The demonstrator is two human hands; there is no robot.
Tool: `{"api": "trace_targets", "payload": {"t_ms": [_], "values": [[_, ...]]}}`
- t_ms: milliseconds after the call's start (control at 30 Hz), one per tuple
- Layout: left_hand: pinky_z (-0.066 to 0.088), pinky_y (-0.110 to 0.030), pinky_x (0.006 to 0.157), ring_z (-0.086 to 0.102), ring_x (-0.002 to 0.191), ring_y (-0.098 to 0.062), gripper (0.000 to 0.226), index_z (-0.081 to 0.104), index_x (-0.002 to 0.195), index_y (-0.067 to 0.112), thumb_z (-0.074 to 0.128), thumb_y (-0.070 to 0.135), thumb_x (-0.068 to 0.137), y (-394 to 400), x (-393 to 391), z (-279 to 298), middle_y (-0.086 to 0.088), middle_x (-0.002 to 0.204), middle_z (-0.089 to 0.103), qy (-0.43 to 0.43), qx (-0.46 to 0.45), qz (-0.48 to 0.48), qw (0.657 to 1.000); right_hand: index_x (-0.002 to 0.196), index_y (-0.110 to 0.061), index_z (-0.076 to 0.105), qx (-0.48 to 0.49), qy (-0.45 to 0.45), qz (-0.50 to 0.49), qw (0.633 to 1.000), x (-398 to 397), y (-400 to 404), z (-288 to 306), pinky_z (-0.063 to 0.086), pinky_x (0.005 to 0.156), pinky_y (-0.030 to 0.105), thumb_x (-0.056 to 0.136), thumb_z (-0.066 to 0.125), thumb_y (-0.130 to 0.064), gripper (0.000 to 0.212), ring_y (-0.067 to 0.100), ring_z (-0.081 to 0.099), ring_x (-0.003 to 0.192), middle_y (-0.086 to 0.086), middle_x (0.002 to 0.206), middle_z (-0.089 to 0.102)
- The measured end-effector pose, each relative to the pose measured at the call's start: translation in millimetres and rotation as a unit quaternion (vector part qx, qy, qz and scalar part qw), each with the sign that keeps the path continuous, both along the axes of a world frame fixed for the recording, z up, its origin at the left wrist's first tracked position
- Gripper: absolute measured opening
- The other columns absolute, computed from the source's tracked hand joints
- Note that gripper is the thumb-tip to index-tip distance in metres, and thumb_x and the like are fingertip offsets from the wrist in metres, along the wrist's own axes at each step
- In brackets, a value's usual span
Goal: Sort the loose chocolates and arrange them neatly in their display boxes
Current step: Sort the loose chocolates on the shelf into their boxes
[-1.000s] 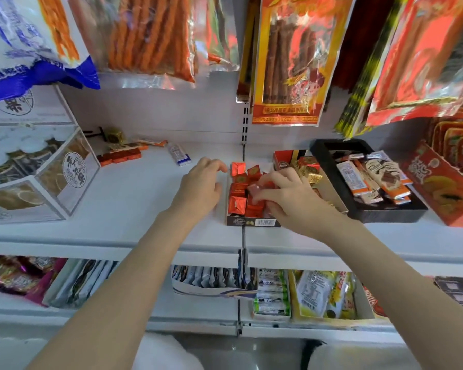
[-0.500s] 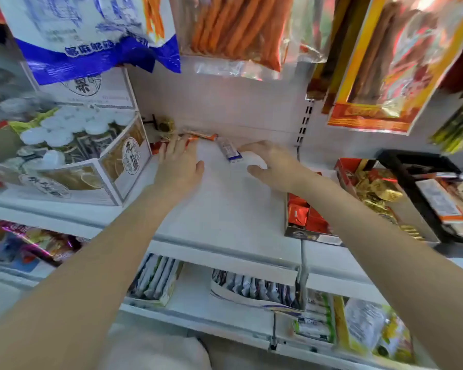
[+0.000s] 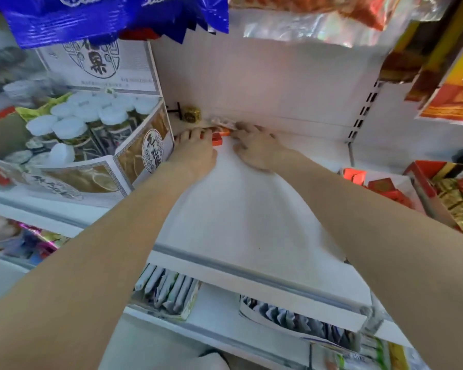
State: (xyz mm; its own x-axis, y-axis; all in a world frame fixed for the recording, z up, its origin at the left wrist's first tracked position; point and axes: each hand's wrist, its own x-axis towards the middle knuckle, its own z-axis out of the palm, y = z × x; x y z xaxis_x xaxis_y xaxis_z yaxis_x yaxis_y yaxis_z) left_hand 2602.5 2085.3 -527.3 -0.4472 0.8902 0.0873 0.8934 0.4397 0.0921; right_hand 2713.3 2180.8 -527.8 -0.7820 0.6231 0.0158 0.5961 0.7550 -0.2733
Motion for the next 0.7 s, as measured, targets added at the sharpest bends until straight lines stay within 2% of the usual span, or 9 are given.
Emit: {"api": "trace_targets", "payload": {"t_ms": [100,267,400,467,567,633,700], "values": [[0.027,-0.041,0.105,0.031,0.124,-0.035,0.047,0.03,0.138,0.007,0.038,0.017,0.092,-12,10,1,-0.018,0.138,0.035,0.02,0.012,-0.025,0.999,0.138,-0.023,0.036,0.0,0.026,-0.022,0.999,14,-7,3,0.024,0.107,0.04,0.092,0.039,-0.023,0.046,0.03,0.025,0.133,-0.003,0.15,0.023],[0.028,-0.038,0.1,0.032,0.117,-0.033,0.046,0.032,0.138,0.01,0.039,0.013,0.092,-46,40,0,-0.015,0.134,0.037,0.004,0.042,-0.077,0.996,0.126,-0.016,0.049,-0.031,0.067,-0.063,0.995,45,-36,6,0.028,0.101,0.037,0.087,0.043,-0.012,0.039,0.032,0.032,0.123,0.001,0.14,0.033],[0.031,-0.036,0.099,0.033,0.114,-0.029,0.04,0.042,0.131,0.013,0.043,0.022,0.092,-81,62,7,-0.01,0.126,0.04,-0.033,0.053,-0.106,0.992,0.107,-0.009,0.057,-0.04,0.125,-0.091,0.987,73,-64,6,0.035,0.095,0.037,0.08,0.044,0.0,0.031,0.032,0.043,0.112,0.011,0.125,0.043],[0.031,-0.035,0.1,0.032,0.116,-0.027,0.038,0.045,0.126,0.017,0.05,0.029,0.09,-96,67,11,-0.008,0.121,0.041,-0.069,0.047,-0.111,0.99,0.103,-0.002,0.055,-0.051,0.165,-0.092,0.981,86,-75,5,0.041,0.089,0.037,0.076,0.044,0.007,0.03,0.036,0.049,0.105,0.018,0.116,0.045],[0.029,-0.034,0.104,0.028,0.119,-0.024,0.034,0.049,0.115,0.017,0.057,0.032,0.086,-113,73,17,-0.006,0.121,0.038,-0.11,0.026,-0.118,0.987,0.112,0.0,0.048,-0.056,0.21,-0.112,0.97,102,-87,9,0.038,0.082,0.028,0.076,0.049,0.008,0.036,0.036,0.05,0.102,0.019,0.119,0.04],[0.03,-0.031,0.101,0.031,0.118,-0.021,0.028,0.05,0.106,0.013,0.06,0.028,0.084,-118,76,24,-0.005,0.122,0.037,-0.148,0.016,-0.116,0.982,0.123,-0.003,0.042,-0.065,0.166,-0.15,0.973,108,-90,14,0.039,0.089,0.032,0.081,0.055,-0.002,0.044,0.035,0.047,0.109,0.018,0.125,0.038],[0.035,-0.027,0.089,0.041,0.111,-0.022,0.023,0.048,0.098,0.013,0.062,0.025,0.083,-116,79,31,-0.004,0.115,0.042,-0.174,-0.004,-0.106,0.979,0.123,-0.006,0.04,-0.051,0.086,-0.166,0.981,113,-89,20,0.041,0.086,0.036,0.083,0.055,-0.008,0.043,0.037,0.047,0.11,0.02,0.121,0.045]]}}
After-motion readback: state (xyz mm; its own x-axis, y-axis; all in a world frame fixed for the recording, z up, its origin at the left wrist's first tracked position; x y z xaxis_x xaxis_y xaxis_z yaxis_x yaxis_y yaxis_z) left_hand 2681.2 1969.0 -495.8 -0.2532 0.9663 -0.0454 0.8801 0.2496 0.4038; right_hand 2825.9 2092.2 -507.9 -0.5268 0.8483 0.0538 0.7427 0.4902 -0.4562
